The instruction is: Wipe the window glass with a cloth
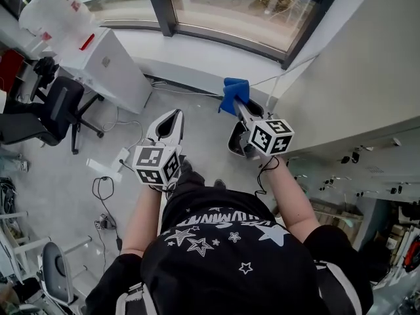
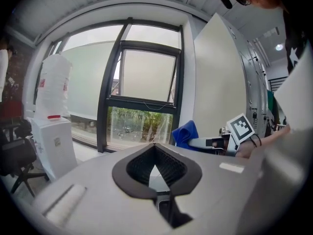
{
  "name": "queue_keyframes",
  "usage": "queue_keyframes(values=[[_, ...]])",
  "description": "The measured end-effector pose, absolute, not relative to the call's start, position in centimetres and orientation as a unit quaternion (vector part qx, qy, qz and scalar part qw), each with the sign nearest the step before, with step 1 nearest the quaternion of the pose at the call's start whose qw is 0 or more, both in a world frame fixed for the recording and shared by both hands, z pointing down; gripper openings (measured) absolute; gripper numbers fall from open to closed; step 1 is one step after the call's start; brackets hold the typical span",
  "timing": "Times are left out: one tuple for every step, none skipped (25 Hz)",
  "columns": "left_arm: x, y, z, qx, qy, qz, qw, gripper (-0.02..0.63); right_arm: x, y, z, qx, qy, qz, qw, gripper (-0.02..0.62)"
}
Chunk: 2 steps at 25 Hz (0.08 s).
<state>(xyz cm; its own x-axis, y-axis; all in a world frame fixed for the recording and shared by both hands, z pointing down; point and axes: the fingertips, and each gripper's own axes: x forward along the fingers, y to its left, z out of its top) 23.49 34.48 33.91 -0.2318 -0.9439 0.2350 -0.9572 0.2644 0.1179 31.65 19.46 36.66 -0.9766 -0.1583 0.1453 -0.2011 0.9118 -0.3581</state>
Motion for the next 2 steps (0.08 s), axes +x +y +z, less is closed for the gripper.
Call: queue_keyframes(values=[[23.13, 34.8, 33.81, 0.601, -0.789, 0.022, 0.129, 0.008, 31.62, 19.55, 36.66, 0.093, -0.976, 0.189, 0.056, 0.074], [22.78, 35.11, 33.72, 0.596, -0.793, 0.017, 0.129, 0.008, 31.6, 19.62, 36.67, 0.093, -0.976, 0.19, 0.056, 0.074]])
